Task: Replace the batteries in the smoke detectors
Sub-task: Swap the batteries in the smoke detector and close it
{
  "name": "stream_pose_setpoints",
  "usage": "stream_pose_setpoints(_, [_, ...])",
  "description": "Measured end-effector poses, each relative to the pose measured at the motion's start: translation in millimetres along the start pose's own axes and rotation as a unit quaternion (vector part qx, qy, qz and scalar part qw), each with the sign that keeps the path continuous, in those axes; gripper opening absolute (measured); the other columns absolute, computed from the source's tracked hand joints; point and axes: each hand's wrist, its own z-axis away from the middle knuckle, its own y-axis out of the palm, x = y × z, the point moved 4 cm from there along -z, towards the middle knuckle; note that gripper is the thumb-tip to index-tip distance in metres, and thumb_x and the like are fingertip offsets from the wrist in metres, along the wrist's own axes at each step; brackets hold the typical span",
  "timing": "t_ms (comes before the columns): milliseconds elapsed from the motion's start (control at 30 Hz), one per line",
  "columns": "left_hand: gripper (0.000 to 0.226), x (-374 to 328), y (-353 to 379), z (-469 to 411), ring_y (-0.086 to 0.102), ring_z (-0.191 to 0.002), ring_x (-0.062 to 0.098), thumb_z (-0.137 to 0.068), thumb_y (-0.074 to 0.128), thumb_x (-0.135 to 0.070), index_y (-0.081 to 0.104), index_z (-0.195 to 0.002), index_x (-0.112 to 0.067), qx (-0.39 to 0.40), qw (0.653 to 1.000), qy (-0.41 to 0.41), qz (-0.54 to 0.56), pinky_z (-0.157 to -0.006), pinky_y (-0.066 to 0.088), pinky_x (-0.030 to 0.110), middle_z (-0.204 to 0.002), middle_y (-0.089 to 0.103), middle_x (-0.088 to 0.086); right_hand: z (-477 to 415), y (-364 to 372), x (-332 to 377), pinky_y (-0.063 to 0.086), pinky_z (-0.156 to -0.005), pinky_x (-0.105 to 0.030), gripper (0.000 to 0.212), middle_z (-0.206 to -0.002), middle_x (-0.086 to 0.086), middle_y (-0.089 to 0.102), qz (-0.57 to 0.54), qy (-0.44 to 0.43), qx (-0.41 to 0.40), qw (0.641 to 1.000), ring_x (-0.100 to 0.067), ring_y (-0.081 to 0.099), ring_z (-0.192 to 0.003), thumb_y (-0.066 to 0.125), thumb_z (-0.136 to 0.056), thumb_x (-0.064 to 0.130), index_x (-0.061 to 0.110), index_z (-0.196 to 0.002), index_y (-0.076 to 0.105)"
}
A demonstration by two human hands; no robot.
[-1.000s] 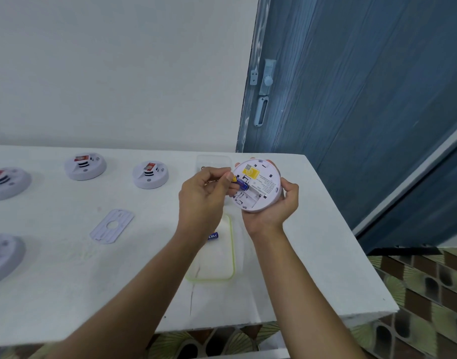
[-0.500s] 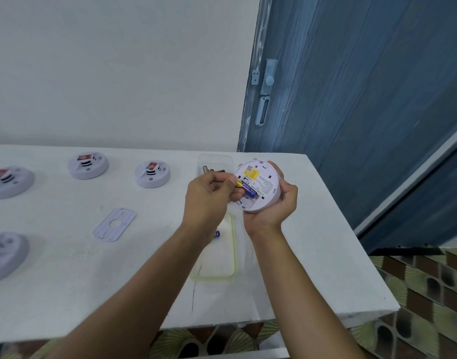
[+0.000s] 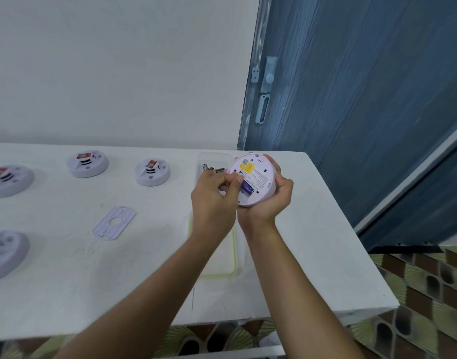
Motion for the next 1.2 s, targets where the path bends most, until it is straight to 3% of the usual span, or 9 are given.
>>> stream_pose_setpoints(167, [0.025, 1.2, 13.6, 12.9, 0.050, -0.082, 0.006, -0.098, 0.056, -0.023, 0.071, -0.115, -0.013, 0.003, 0.998, 0.032, -0.056, -0.069, 0.037, 0.007, -0.090, 0.049, -0.003, -3.6, -3.0, -2.0, 0.053, -0.076, -0.036, 0.042, -0.112, -0.019, 0.060, 0.002, 0.010, 0.002, 1.000, -0.037, 0.058, -0.099, 0.041, -0.079, 0.034, 0.013, -0.112, 0.059])
stream_pose_setpoints(300, [0.033, 10.1, 20.9, 17.4, 0.051, -0.097, 0.013, -0.099, 0.051, -0.018, 0.063, -0.129, -0.014, 0.072, 0.994, 0.050, -0.069, -0.082, 0.040, 0.015, -0.102, 0.053, 0.000, -9.3, -13.5, 2.4, 0.055, -0.069, -0.030, 0.036, -0.108, -0.015, 0.061, 0.030, 0.015, -0.012, 0.999, -0.031, 0.060, -0.094, 0.039, -0.085, 0.030, 0.012, -0.110, 0.059])
stream_pose_setpoints(367, [0.030, 16.9, 19.8, 9.8, 0.053, -0.092, 0.007, -0.098, 0.053, -0.019, 0.066, -0.125, -0.017, 0.130, 0.989, 0.030, -0.060, -0.075, 0.038, 0.006, -0.103, 0.060, -0.002, -13.9, -20.8, 4.3, 0.053, -0.067, -0.029, 0.036, -0.106, -0.013, 0.062, 0.060, 0.004, -0.034, 0.998, -0.029, 0.060, -0.092, 0.046, -0.075, 0.031, 0.015, -0.103, 0.062])
stream_pose_setpoints(500, [0.019, 27.5, 11.9, -13.4, 0.053, -0.061, 0.001, -0.094, 0.059, -0.021, 0.078, -0.093, -0.022, 0.222, 0.973, 0.022, -0.059, -0.060, 0.041, 0.013, -0.080, 0.073, -0.001, -25.4, -37.9, 7.3, 0.047, -0.071, -0.033, 0.036, -0.102, -0.010, 0.064, 0.130, -0.001, -0.099, 0.987, -0.031, 0.059, -0.094, 0.048, -0.070, 0.032, 0.018, -0.099, 0.065])
stream_pose_setpoints(700, [0.021, 57.5, 13.7, -80.3, 0.065, -0.080, 0.025, -0.088, 0.052, -0.013, 0.073, -0.091, -0.012, 0.197, 0.940, 0.044, -0.274, -0.073, 0.048, 0.026, -0.087, 0.073, 0.004, -37.4, -48.6, 11.1, 0.049, -0.073, -0.032, 0.040, -0.106, -0.008, 0.067, 0.140, 0.002, -0.131, 0.981, -0.028, 0.063, -0.094, 0.048, -0.071, 0.035, 0.019, -0.102, 0.067])
stream_pose_setpoints(800, [0.018, 74.7, 23.5, -106.8, 0.061, -0.076, 0.032, -0.084, 0.053, -0.001, 0.065, -0.096, -0.005, 0.223, 0.889, 0.016, -0.400, -0.065, 0.049, 0.032, -0.091, 0.066, 0.012, -40.5, -48.3, 11.6, 0.050, -0.070, -0.030, 0.039, -0.103, -0.007, 0.067, 0.134, 0.006, -0.124, 0.983, -0.025, 0.063, -0.091, 0.047, -0.071, 0.035, 0.019, -0.101, 0.066])
stream_pose_setpoints(933, [0.025, 65.1, 39.7, -113.3, 0.048, -0.070, 0.030, -0.081, 0.047, 0.013, 0.036, -0.069, -0.006, 0.239, 0.841, 0.023, -0.484, -0.061, 0.046, 0.038, -0.069, 0.036, 0.008, -42.7, -47.8, 8.8, 0.052, -0.070, -0.030, 0.038, -0.104, -0.006, 0.067, 0.138, 0.014, -0.115, 0.984, -0.025, 0.064, -0.093, 0.047, -0.074, 0.036, 0.021, -0.103, 0.066])
stream_pose_setpoints(1100, [0.021, 67.3, 54.7, -119.9, 0.062, -0.096, 0.037, -0.089, 0.043, 0.009, 0.055, -0.104, 0.001, 0.256, 0.814, 0.027, -0.521, -0.065, 0.044, 0.034, -0.095, 0.049, 0.015, -46.5, -47.8, 10.8, 0.053, -0.071, -0.030, 0.027, -0.104, -0.006, 0.066, 0.139, 0.019, -0.105, 0.985, -0.025, 0.063, -0.095, 0.041, -0.096, 0.028, 0.021, -0.107, 0.064])
stream_pose_setpoints(1200, [0.023, 71.0, 59.0, -119.7, 0.062, -0.094, 0.035, -0.090, 0.042, 0.007, 0.055, -0.107, 0.002, 0.274, 0.808, 0.015, -0.521, -0.065, 0.043, 0.034, -0.079, 0.040, 0.008, -49.2, -47.5, 10.8, 0.054, -0.073, -0.032, 0.034, -0.106, -0.008, 0.066, 0.129, 0.021, -0.101, 0.986, -0.026, 0.064, -0.096, 0.047, -0.084, 0.035, 0.020, -0.109, 0.064])
